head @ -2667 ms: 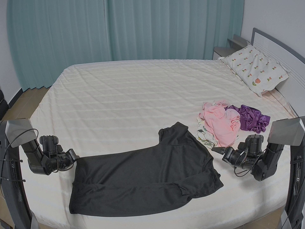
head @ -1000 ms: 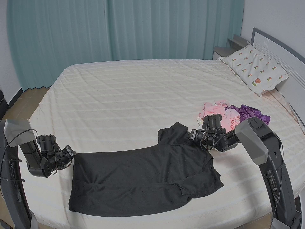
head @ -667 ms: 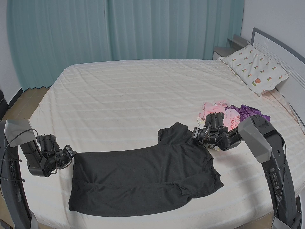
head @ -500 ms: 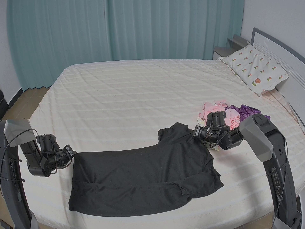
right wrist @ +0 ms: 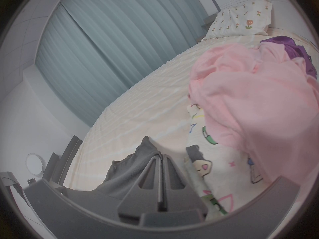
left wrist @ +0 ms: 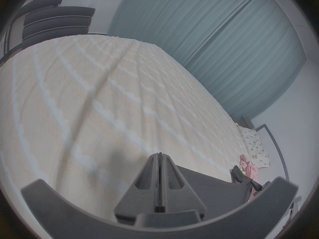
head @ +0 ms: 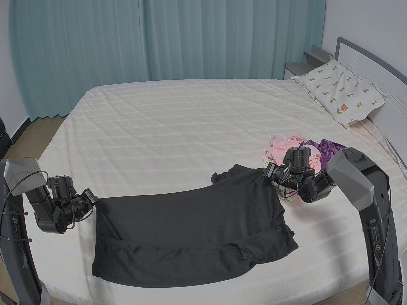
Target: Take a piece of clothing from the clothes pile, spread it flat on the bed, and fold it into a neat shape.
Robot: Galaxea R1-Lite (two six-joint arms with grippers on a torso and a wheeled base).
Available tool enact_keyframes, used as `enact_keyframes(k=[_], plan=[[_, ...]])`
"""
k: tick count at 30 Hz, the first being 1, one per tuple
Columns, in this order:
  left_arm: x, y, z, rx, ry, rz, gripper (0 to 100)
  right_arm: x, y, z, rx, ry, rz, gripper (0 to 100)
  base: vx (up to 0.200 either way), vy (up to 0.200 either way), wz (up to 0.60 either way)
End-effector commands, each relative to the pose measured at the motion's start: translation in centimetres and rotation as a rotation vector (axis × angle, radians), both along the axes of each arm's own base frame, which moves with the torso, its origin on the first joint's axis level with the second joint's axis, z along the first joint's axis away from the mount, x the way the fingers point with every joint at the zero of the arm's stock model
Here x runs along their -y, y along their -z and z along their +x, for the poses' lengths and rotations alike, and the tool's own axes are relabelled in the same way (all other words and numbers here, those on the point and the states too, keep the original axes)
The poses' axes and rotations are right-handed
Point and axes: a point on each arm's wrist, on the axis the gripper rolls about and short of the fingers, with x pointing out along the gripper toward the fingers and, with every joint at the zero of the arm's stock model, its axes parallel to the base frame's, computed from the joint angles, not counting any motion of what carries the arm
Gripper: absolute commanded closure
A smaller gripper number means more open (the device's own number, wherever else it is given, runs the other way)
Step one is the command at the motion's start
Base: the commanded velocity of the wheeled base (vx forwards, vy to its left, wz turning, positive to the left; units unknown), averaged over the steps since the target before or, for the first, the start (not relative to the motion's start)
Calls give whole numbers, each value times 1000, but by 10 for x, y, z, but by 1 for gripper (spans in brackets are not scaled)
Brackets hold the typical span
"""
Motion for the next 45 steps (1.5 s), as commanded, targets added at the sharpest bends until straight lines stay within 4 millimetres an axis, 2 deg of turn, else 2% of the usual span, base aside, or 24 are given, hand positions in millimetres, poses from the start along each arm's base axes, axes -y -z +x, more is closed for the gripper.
enact_keyframes(k=[1, 4, 9, 13, 19, 24, 31, 32, 39, 45], plan=[[0, -6, 0, 14, 0, 5, 100, 8, -18, -7, 25, 10, 9, 100, 0, 0, 0], [-1, -12, -2, 26, -3, 18, 100, 8, -27, -11, 76, 8, 32, 100, 0, 0, 0], [0, -12, -4, 19, 10, 49, 100, 7, -31, -17, 92, -12, 48, 100, 0, 0, 0], [0, -10, -5, 13, 15, 74, 100, 10, -22, -25, 54, -16, 29, 100, 0, 0, 0], [5, -10, -25, -32, 60, 133, 100, 18, -31, -45, 19, -73, 51, 100, 0, 0, 0], [7, -10, -38, -62, 99, 183, 100, 21, -28, -60, -17, -95, 45, 100, 0, 0, 0], [12, -3, -59, -106, 131, 212, 100, 26, -16, -86, -83, -131, 9, 100, 0, 0, 0], [13, 0, -65, -117, 133, 210, 100, 27, -10, -97, -110, -152, 7, 100, 0, 0, 0], [17, 17, -84, -171, 181, 244, 100, 30, 15, -128, -186, -213, -67, 100, 0, 0, 0], [20, 26, -92, -189, 194, 254, 100, 32, 25, -139, -233, -223, -84, 100, 0, 0, 0]])
